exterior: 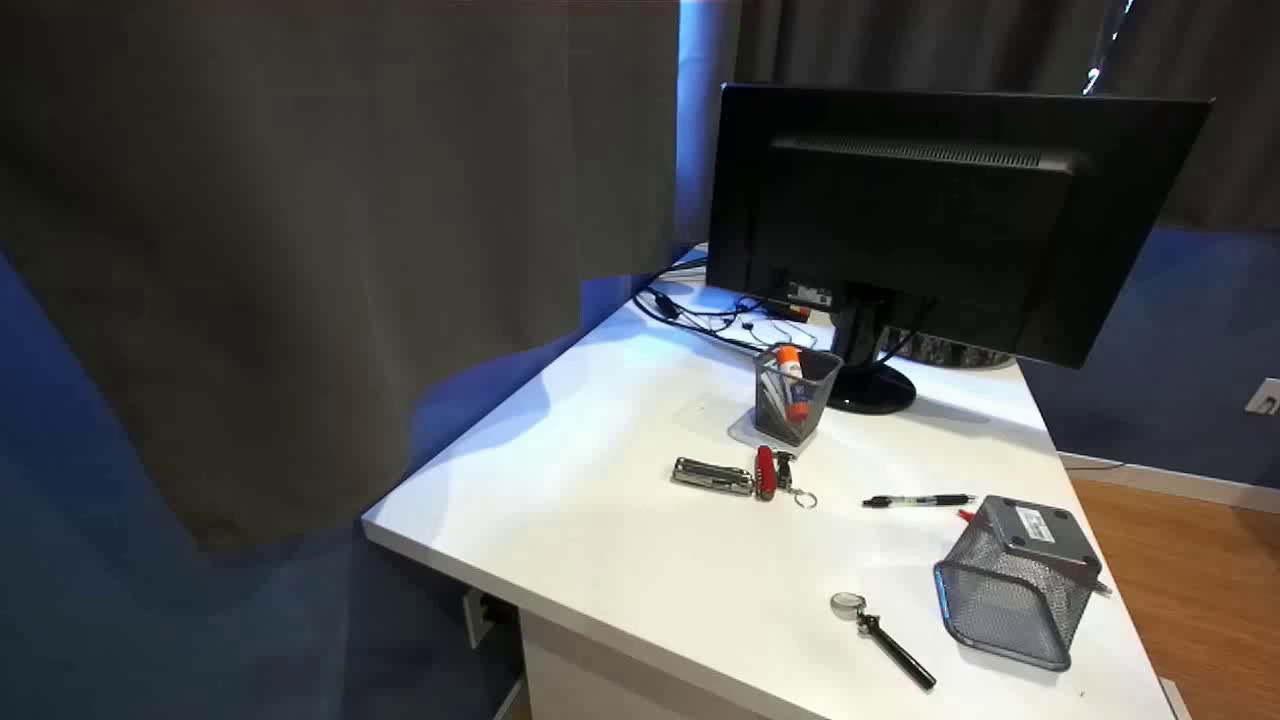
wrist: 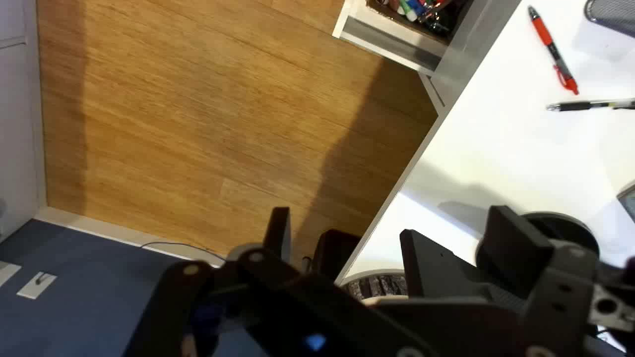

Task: Place the basket on the left upright

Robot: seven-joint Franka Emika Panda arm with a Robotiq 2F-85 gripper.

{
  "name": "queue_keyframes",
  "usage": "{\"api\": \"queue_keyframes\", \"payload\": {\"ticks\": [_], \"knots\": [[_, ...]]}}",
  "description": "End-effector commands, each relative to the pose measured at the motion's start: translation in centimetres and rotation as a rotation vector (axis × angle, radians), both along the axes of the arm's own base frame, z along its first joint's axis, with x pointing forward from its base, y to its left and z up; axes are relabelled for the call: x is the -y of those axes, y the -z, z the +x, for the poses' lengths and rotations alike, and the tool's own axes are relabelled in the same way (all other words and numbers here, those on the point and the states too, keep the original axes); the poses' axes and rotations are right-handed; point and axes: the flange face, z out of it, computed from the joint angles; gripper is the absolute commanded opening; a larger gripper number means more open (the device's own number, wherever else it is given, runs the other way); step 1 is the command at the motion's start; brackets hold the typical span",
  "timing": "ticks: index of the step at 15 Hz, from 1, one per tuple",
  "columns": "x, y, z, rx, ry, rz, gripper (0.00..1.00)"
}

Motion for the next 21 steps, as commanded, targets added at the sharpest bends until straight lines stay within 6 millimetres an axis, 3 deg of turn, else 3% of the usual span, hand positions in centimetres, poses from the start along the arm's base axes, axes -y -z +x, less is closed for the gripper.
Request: {"api": "queue_keyframes", "payload": {"ticks": [1,12,15,21], "knots": [[0.0,-0.1,0.0,-0.001,0.000,0.000,1.00],[0.0,-0.1,0.0,-0.001,0.000,0.000,1.00],[-3.9,2.4,-0.2,-0.021,-0.100,0.027,1.00],[-14.7,7.9,-3.1,-0.138,-0.241,0.133,1.00]]}}
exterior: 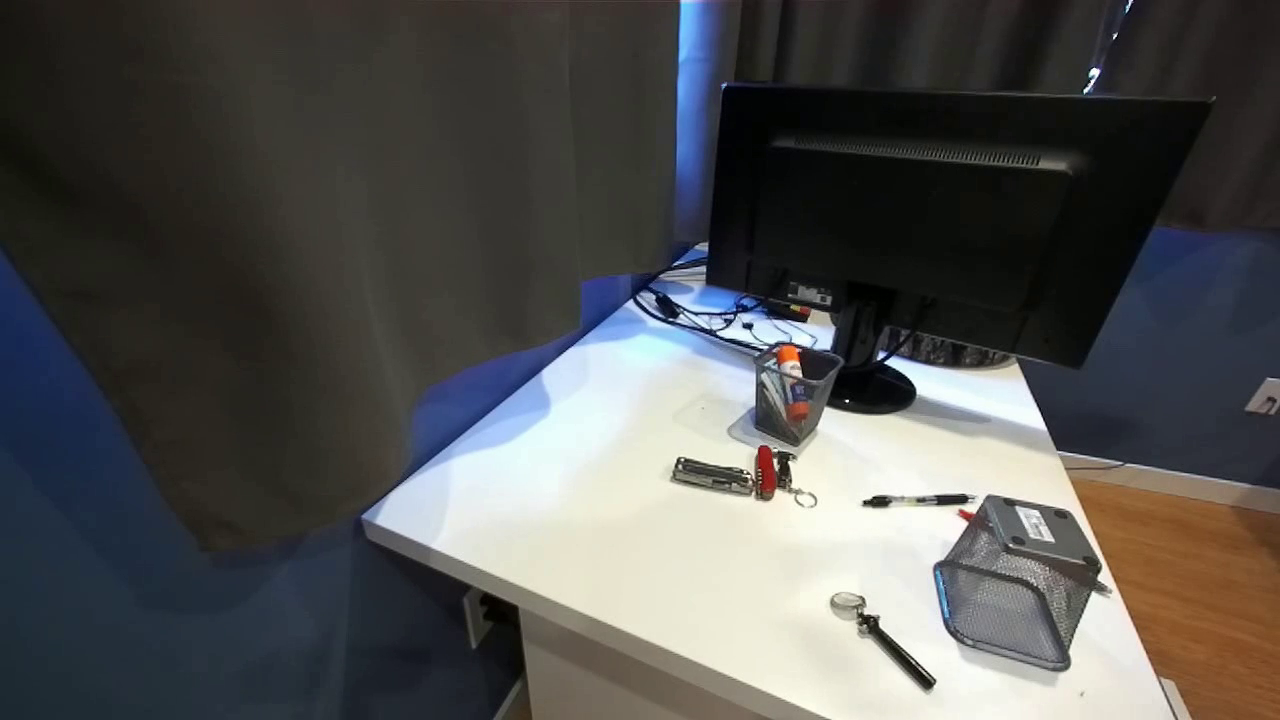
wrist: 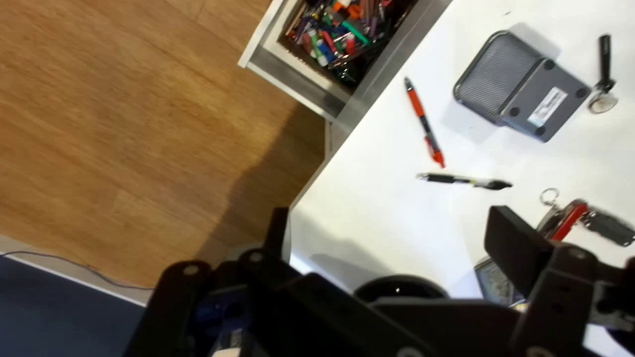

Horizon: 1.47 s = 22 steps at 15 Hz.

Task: Place the basket on the left upright

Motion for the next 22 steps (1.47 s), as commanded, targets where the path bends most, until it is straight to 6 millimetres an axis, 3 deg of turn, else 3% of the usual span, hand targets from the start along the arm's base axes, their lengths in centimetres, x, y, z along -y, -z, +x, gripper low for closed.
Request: {"api": "queue_keyframes", "payload": {"ticks": [1,4,7,11,12,13,15,19,22], "knots": [[-5.9,4.0,-1.1,-0.069,-0.030,0.049,1.00],[-10.0,7.7,-1.5,-0.140,0.023,0.041,1.00],[-12.4,11.2,-0.3,-0.229,0.172,-0.003,1.00],[-14.0,14.7,4.0,-0.328,0.338,0.013,1.00],[-14.2,15.3,5.2,-0.338,0.346,0.026,1.00],[-12.9,13.9,2.4,-0.301,0.296,0.023,1.00],[-12.7,15.0,3.6,-0.322,0.308,0.024,1.00],[-13.1,14.5,3.0,-0.310,0.294,0.025,1.00],[-13.6,16.3,4.2,-0.383,0.319,0.038,1.00]]}}
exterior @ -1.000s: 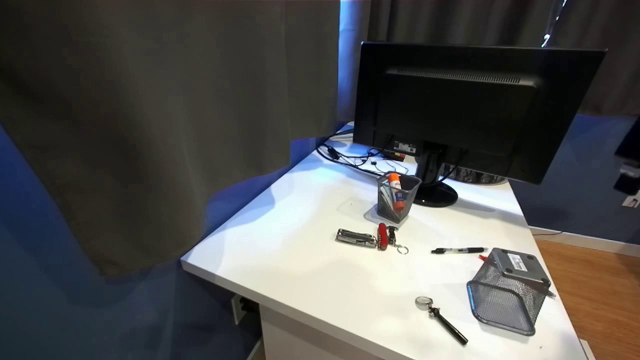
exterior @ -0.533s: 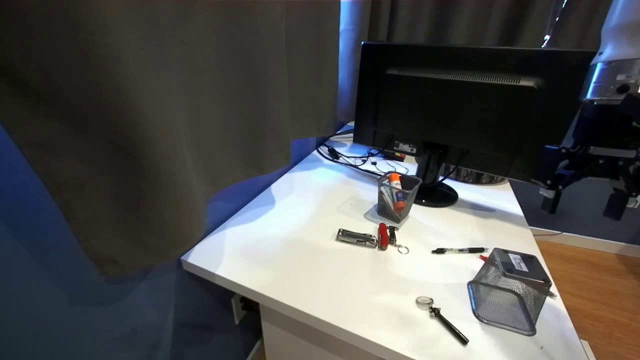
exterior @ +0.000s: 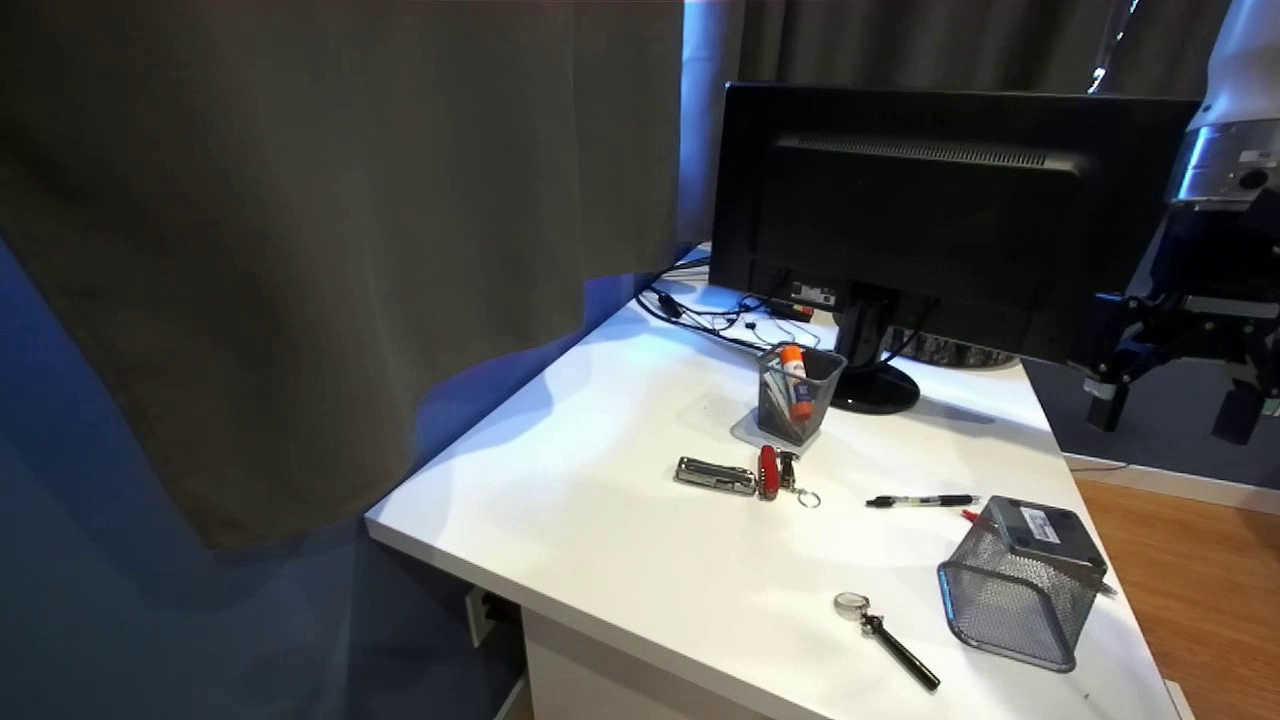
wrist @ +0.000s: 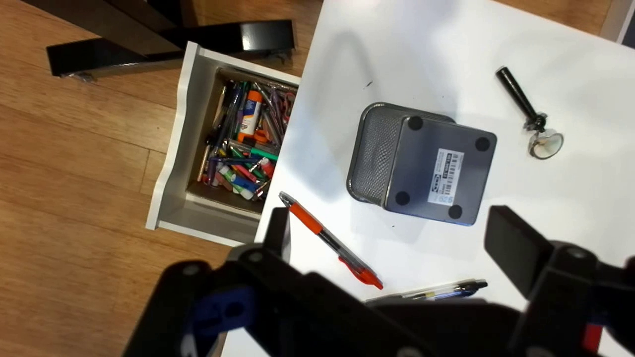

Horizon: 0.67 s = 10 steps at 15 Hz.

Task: Place the basket on the left upright

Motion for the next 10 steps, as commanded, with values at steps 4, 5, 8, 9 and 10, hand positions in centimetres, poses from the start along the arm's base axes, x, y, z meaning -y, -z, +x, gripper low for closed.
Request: {"api": "queue_keyframes", "payload": {"ticks": [4,5,8,9,10], "knots": [[-1.1,3.7,3.2,-0.131,0.034,0.041,1.00],[-1.5,4.2,3.7,-0.148,0.033,0.055,1.00],[-2.6,5.8,5.3,-0.196,0.025,0.119,1.00],[-3.0,6.4,5.7,-0.211,0.019,0.139,1.00],[-3.3,7.2,6.0,-0.231,0.018,0.153,1.00]]}}
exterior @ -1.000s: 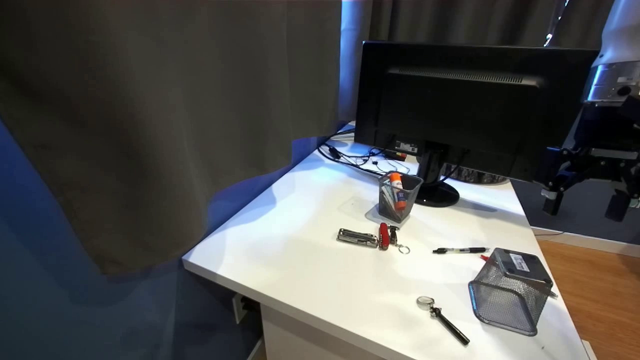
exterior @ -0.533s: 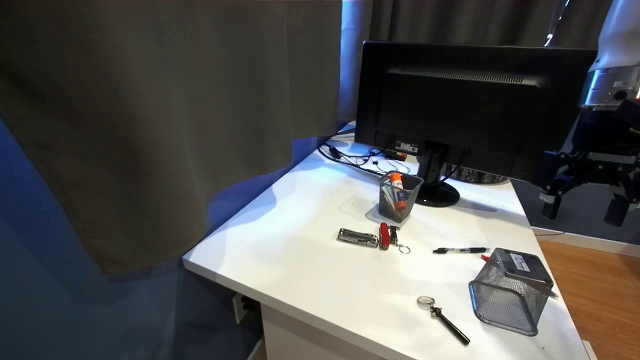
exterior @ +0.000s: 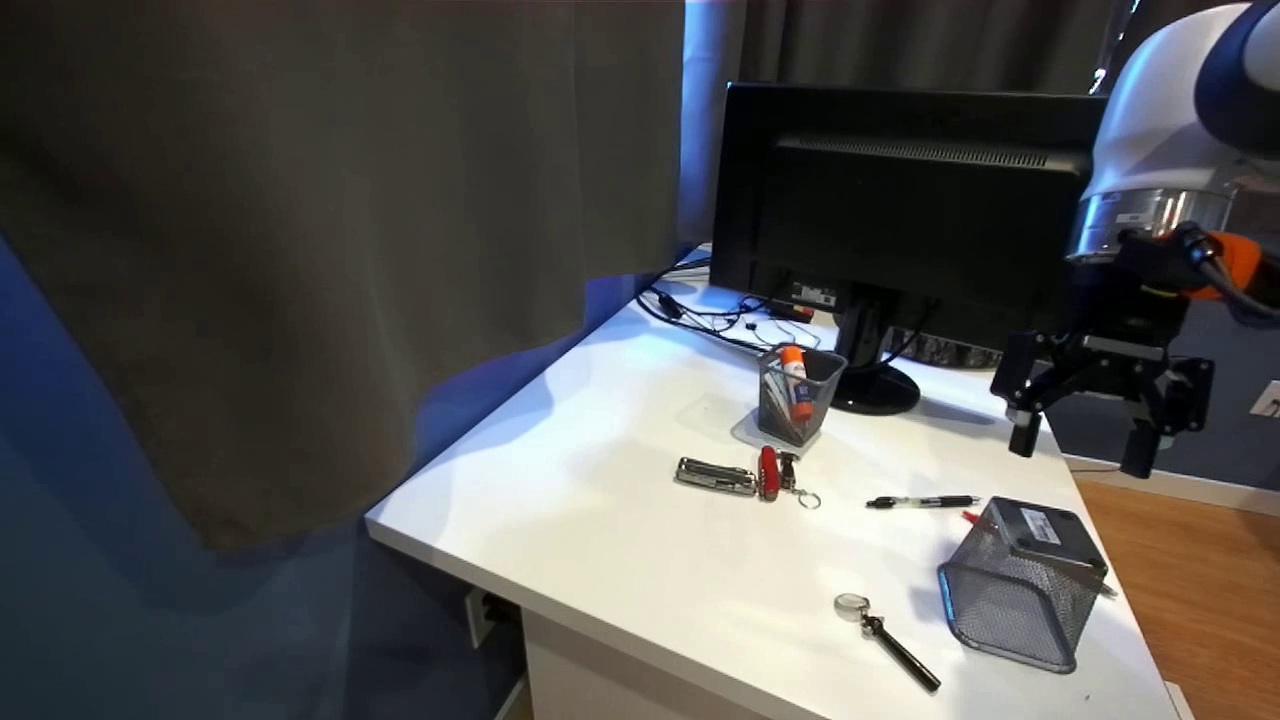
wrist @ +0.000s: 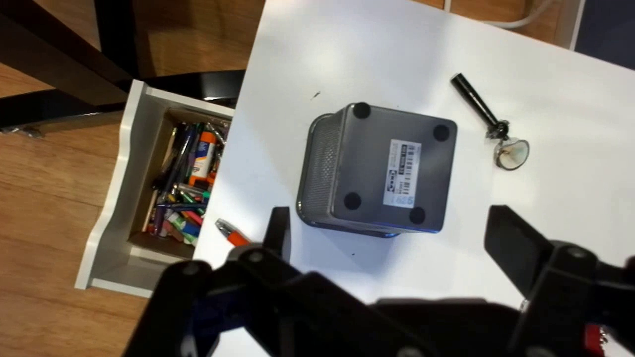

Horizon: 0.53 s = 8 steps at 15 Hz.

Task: Place the basket on the left upright

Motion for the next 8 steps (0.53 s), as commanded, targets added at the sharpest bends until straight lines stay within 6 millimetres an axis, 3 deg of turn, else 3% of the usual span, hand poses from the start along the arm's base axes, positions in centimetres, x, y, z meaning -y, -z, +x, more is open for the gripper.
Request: {"api": "queue_keyframes", "payload": {"ticks": [1,8], "knots": [[-1.9,2.4,1.9,-0.084,-0.017,0.078,1.00],[-2.0,6.4,2.9,-0.155,-0.067,0.104,1.00]]}}
